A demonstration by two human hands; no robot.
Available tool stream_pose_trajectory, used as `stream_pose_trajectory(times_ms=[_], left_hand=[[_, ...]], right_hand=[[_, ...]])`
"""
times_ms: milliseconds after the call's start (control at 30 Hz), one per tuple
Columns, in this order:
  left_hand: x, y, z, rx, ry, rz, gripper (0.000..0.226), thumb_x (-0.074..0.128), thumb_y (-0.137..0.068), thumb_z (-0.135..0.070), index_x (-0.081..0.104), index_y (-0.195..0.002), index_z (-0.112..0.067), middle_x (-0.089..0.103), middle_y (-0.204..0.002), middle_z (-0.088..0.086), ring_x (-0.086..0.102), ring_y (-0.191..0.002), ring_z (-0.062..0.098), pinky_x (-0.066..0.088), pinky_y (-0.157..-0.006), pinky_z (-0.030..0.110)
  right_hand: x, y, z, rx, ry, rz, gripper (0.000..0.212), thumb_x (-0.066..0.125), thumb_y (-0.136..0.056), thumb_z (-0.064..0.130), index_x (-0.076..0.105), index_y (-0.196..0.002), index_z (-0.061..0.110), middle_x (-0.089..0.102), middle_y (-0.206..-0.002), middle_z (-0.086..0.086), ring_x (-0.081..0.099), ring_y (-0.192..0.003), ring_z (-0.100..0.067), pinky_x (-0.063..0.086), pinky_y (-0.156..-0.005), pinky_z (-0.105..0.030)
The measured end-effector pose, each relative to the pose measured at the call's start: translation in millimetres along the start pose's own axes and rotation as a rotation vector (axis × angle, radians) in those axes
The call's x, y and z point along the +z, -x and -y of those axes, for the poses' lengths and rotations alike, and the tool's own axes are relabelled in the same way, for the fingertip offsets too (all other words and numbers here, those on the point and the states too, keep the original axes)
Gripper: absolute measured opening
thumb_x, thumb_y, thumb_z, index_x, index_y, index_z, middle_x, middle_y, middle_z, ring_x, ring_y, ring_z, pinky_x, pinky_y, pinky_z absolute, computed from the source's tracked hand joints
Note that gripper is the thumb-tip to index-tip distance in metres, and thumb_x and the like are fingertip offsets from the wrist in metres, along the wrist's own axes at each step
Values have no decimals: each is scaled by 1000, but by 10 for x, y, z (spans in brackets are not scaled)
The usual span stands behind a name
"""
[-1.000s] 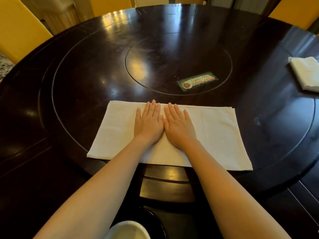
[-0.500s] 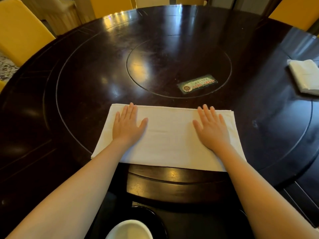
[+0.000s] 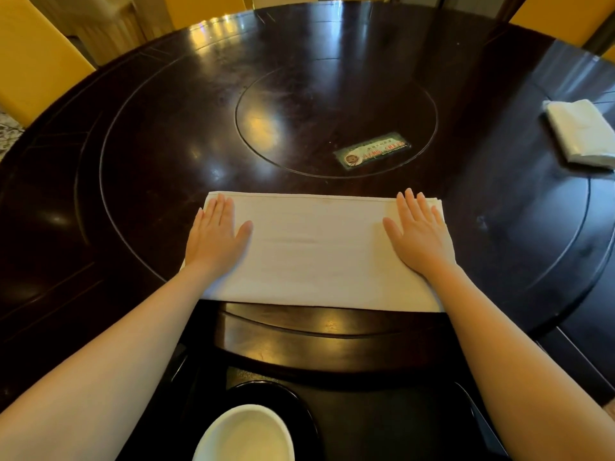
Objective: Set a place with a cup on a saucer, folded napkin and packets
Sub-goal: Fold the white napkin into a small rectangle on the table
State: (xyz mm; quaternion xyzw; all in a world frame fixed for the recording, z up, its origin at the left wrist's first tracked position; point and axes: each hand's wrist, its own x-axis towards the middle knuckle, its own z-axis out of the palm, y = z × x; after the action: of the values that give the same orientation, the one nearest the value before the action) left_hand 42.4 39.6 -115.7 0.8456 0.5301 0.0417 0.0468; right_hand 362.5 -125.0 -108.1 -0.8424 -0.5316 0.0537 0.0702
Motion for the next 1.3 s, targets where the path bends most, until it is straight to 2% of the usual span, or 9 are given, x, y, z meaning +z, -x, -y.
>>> stream_pose_trajectory(times_ms=[167,333,467,667,833,967,1033,1133,1300], left_hand=[[-75,154,1,280,115,-12,63,23,-95,-45,10,-148,-14,1,-156,-2,1,-145,15,-8,-114,27],[-101,587,-23,566,54,165,76,-9,-80,-72,-9,-141,-27,-17,-149,-12,-19,-139,5,-19,-109,16],[-103,698,7,531,-42,215,79,-10,-76,-73,-18,-138,-26,-22,-148,-10,-25,-136,4,-16,-111,24],[-177,787,268,396,-81,245,82,-3,-75,-70,-17,-140,-22,-19,-152,-6,-18,-140,6,-10,-115,31],[-300,837,412,469,-68,316,97,-8,-68,-83,-14,-141,-19,-21,-148,-6,-17,-140,9,-9,-114,27],[-446,1024,561,522,42,98,65,46,-92,-46,33,-142,-8,35,-148,7,34,-137,21,27,-112,31],[-523,1116,584,635,-115,-141,38,46,-94,-29,58,-116,-1,62,-113,17,63,-102,31,52,-88,37],[-596,1171,598,796,-353,-180,31,36,-89,-13,64,-96,-1,62,-91,15,63,-82,29,57,-72,36],[-657,1196,559,655,-286,-110,25,73,-62,10,65,-82,-2,64,-76,12,65,-61,27,54,-45,34]], right_hand=[[-25,8,25,-2,-15,-3,63,17,-97,51,6,-149,19,2,-159,-4,-3,-146,-21,2,-118,-42],[-84,349,448,-124,34,16,59,19,-99,42,2,-149,15,-2,-159,-6,-4,-145,-22,-1,-116,-41],[116,871,1001,-397,5,169,59,14,-98,45,-3,-148,20,-7,-158,0,-9,-145,-17,-9,-113,-36],[83,1058,662,-259,3,178,61,11,-96,53,-9,-147,25,-14,-157,5,-17,-142,-12,-14,-111,-34],[-41,1235,376,-202,-44,217,63,18,-96,52,-6,-148,25,-12,-157,5,-13,-143,-12,-10,-113,-33],[-197,1363,184,-220,-146,152,57,36,-98,39,20,-148,16,14,-157,-2,9,-145,-18,6,-116,-31],[-292,1391,130,-224,-130,122,49,41,-98,30,34,-143,13,29,-153,-5,23,-142,-19,17,-114,-30],[-373,1376,118,-287,39,95,31,42,-98,22,52,-125,11,51,-134,-6,47,-124,-20,37,-103,-30],[-467,1427,219,-273,276,107,22,51,-91,11,51,-113,13,56,-115,-2,56,-104,-19,49,-79,-30]])
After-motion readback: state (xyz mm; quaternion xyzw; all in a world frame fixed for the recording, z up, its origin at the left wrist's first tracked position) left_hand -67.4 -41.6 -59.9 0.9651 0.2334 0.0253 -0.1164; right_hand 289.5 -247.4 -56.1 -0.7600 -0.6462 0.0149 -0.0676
